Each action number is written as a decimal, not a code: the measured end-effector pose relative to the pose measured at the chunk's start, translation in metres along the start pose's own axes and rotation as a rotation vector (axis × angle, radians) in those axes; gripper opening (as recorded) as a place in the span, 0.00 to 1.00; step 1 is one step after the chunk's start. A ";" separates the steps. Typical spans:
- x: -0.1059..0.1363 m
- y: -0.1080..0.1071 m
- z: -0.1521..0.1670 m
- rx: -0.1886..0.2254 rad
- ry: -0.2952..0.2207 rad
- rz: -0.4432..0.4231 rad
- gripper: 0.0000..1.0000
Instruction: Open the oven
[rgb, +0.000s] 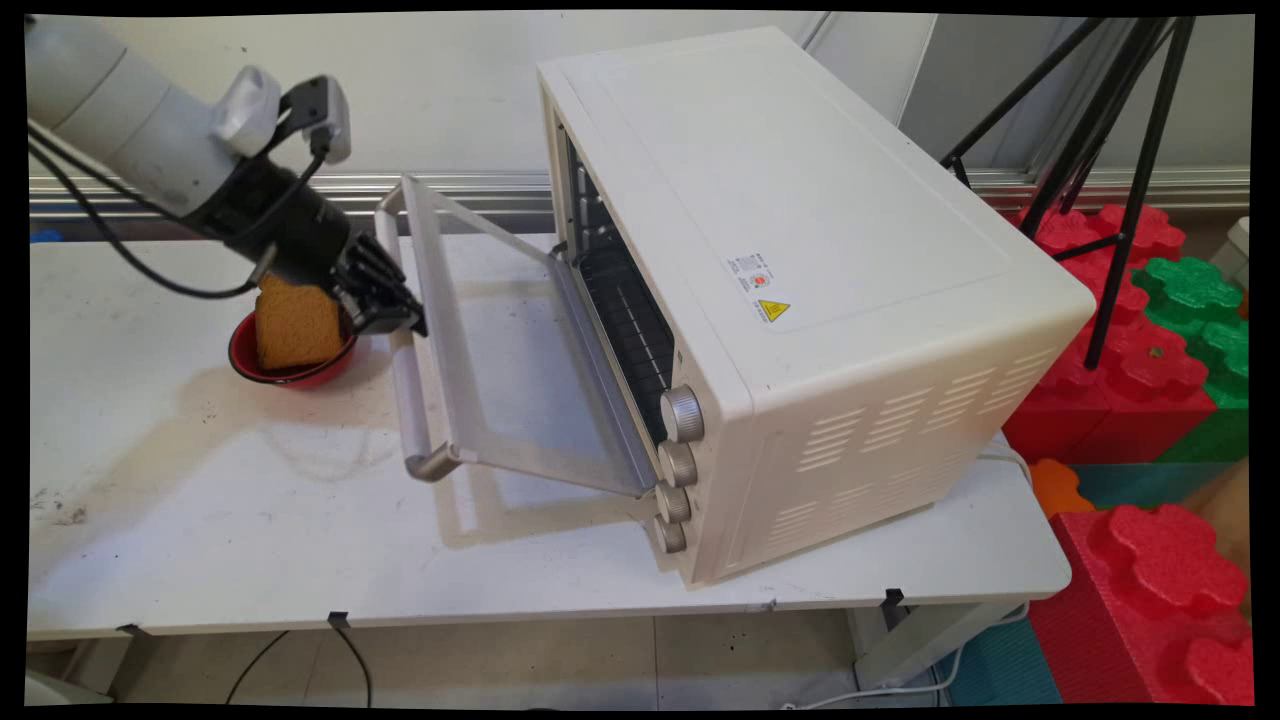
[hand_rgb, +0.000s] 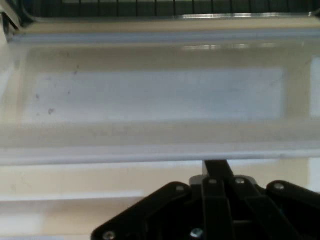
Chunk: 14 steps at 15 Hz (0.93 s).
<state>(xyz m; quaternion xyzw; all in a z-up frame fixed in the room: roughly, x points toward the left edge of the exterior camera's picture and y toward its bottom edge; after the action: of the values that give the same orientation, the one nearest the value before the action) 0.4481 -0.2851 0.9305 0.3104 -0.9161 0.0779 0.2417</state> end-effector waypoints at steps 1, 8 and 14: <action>-0.005 0.000 0.003 -0.002 -0.008 0.001 0.00; -0.047 -0.002 0.021 -0.014 -0.064 0.008 0.00; -0.066 -0.004 0.025 -0.007 -0.071 0.015 0.00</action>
<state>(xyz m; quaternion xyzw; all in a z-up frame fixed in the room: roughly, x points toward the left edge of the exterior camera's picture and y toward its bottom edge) 0.4862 -0.2609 0.8762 0.3052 -0.9267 0.0654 0.2094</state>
